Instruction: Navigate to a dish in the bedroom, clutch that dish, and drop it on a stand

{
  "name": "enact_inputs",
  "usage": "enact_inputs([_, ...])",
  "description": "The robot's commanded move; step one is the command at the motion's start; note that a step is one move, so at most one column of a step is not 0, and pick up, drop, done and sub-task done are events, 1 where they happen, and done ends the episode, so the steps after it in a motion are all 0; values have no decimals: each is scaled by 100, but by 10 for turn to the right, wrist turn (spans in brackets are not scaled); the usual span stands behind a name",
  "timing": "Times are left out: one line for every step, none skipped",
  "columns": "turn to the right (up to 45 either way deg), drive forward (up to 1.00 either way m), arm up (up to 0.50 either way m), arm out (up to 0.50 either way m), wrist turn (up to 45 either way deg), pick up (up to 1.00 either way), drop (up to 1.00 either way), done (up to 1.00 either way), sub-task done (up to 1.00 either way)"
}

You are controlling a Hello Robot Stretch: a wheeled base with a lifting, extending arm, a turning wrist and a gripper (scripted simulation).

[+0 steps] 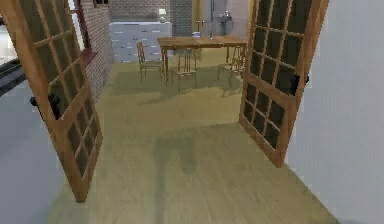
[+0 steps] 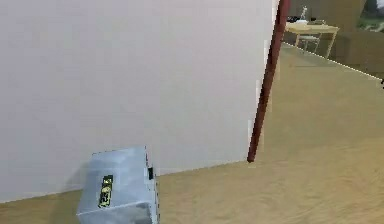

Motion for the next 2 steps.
enact_inputs([0,100,0,0,0,0,0,0,0])
enact_inputs([0,100,0,0,0,0,0,0,0])
